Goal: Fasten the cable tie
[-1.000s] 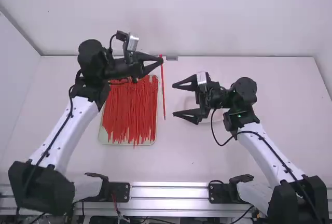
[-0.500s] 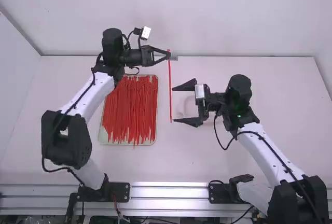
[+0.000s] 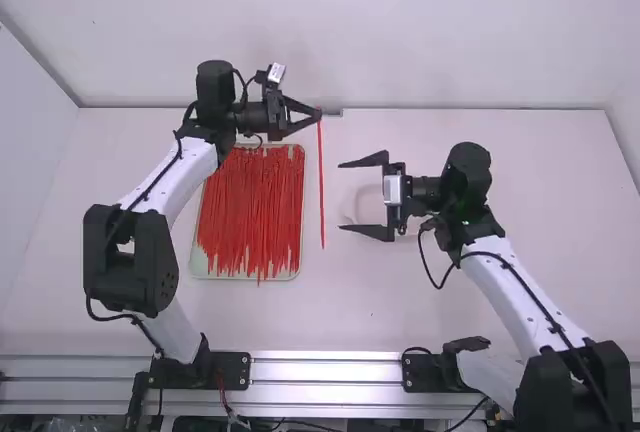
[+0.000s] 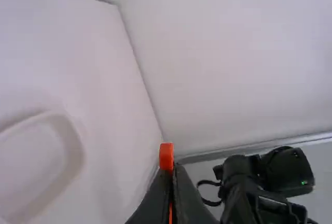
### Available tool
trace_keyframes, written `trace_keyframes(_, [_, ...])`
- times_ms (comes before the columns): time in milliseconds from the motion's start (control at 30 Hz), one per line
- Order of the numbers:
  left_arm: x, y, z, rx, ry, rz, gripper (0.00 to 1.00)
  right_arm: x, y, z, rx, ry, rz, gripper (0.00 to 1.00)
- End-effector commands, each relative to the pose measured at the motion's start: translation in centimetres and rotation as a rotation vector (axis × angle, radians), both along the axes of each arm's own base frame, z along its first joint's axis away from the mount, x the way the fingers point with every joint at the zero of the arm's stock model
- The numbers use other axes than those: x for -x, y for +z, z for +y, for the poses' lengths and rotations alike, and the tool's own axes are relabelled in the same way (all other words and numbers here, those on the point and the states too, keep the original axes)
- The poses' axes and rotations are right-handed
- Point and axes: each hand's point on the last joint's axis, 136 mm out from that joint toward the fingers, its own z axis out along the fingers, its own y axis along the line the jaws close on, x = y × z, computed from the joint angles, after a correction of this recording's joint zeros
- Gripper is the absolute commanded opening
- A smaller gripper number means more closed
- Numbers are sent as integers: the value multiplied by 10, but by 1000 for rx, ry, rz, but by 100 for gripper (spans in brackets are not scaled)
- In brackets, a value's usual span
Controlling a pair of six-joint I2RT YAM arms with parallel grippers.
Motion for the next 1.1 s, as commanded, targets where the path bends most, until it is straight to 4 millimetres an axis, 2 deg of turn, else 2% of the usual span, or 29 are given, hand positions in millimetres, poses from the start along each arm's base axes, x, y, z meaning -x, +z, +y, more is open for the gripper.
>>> trace_keyframes(0, [4, 11, 0, 26, -26, 46, 2, -2, 10, -2, -9, 2, -97, 100])
trace_keyframes(100, [5, 10, -2, 25, -30, 55, 2, -2, 8, -2, -8, 3, -163, 100])
trace_keyframes(300, [9, 9, -4, 54, -37, 205, 2, 0, 2, -1, -10, 12, -342, 100])
trace_keyframes(467, [7, 15, -2, 73, -28, 224, 2, 0, 1, -1, -16, 14, -487, 100])
trace_keyframes(600, [10, 18, -10, 79, -45, 232, 2, 0, 1, 0, -23, 18, -602, 100])
trace_keyframes(800, [18, 18, -26, 75, -83, 234, 2, 12, 1, 11, -52, 66, -803, 100])
trace_keyframes(1067, [25, 20, -30, 83, -115, 261, 2, 23, 1, 23, -97, 110, -1065, 100])
